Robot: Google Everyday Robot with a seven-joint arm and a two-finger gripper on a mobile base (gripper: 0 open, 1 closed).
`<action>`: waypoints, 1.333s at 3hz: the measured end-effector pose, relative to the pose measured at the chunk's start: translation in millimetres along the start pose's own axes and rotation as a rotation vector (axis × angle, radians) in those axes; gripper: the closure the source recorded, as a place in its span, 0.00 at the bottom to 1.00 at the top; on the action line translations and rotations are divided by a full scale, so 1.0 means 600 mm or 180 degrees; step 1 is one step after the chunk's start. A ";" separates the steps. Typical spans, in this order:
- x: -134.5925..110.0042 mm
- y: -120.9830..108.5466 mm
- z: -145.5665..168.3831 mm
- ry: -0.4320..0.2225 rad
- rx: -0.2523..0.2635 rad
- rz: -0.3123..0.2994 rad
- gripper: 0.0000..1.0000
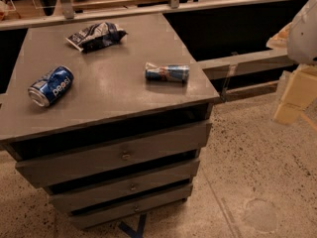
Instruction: Place redbull can upright
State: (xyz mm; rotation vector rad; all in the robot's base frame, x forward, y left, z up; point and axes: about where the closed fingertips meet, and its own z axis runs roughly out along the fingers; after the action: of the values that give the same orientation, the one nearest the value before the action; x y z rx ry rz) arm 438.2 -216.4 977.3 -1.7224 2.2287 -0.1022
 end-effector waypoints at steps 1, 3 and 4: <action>-0.009 -0.008 -0.001 -0.0007 0.0055 -0.0046 0.00; -0.051 -0.087 0.028 -0.0149 0.0096 0.0042 0.00; -0.076 -0.125 0.055 -0.0229 0.0045 0.0112 0.00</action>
Offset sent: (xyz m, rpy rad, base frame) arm 0.0674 0.0150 0.0058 0.0487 -0.0575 -0.0067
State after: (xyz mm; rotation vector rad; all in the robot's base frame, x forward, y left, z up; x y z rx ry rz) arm 527.7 -188.5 974.6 -1.6524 2.2002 -0.0470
